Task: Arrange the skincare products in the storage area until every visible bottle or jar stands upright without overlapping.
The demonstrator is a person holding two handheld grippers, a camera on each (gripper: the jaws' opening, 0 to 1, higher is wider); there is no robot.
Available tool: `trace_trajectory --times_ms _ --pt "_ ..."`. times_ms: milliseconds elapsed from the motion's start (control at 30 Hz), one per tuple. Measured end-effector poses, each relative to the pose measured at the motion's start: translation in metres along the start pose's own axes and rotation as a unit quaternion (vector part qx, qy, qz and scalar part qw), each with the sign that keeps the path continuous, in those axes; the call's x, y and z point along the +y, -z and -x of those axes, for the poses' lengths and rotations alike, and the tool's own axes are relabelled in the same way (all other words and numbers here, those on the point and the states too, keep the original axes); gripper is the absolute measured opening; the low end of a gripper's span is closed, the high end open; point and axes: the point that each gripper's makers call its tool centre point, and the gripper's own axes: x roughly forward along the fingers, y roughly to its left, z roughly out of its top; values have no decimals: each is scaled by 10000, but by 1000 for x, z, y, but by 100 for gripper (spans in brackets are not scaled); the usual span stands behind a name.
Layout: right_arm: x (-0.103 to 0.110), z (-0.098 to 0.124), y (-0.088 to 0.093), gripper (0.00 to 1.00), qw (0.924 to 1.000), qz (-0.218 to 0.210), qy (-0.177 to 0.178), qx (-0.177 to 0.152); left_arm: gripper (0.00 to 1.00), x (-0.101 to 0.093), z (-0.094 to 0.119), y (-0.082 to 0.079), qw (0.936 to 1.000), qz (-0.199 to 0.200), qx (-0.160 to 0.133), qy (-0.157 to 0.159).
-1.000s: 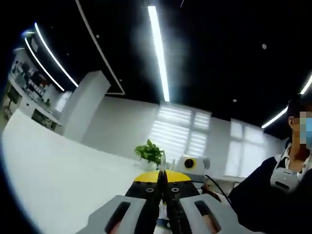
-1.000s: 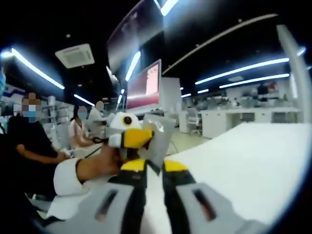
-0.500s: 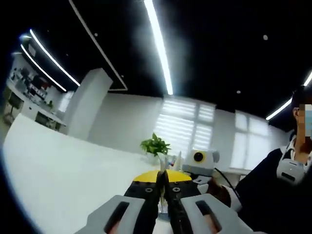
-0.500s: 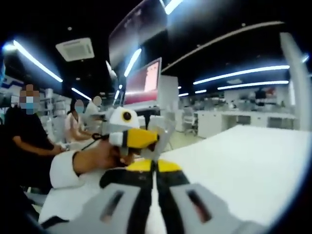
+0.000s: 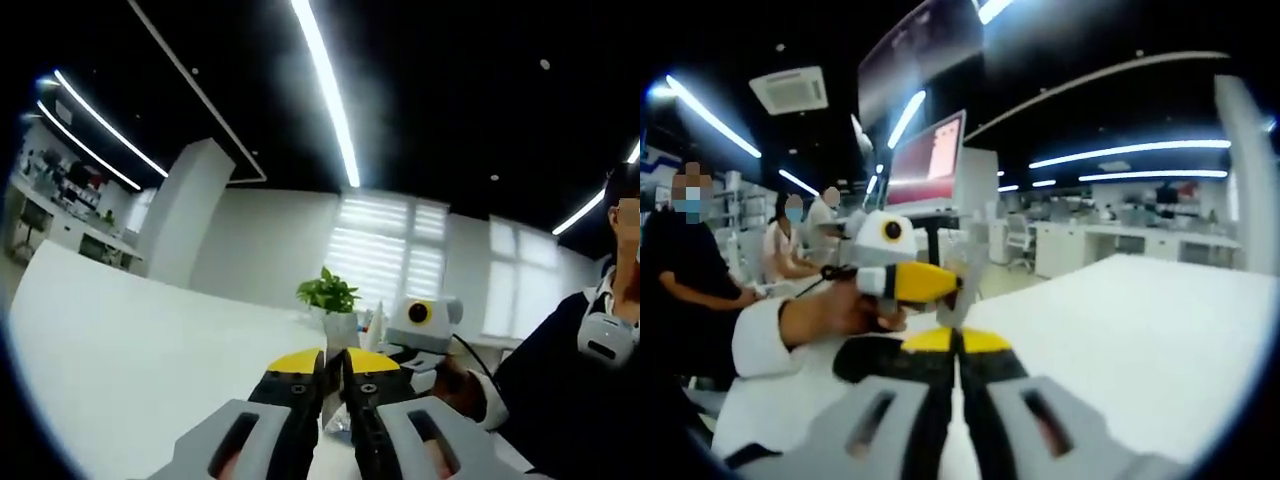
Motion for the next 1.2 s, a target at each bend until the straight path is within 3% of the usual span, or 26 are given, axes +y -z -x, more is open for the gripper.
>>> trace_trajectory --times_ms 267,433,1200 --pt "-4 4 -1 0 10000 -59 58 -15 8 4 2 -1 10000 -29 4 -78" --pt "-6 5 1 0 9999 -57 76 56 3 6 3 0 9999 -11 79 -129" --pt "-10 6 11 0 9991 -115 258 325 6 19 6 1 9991 -130 214 -337"
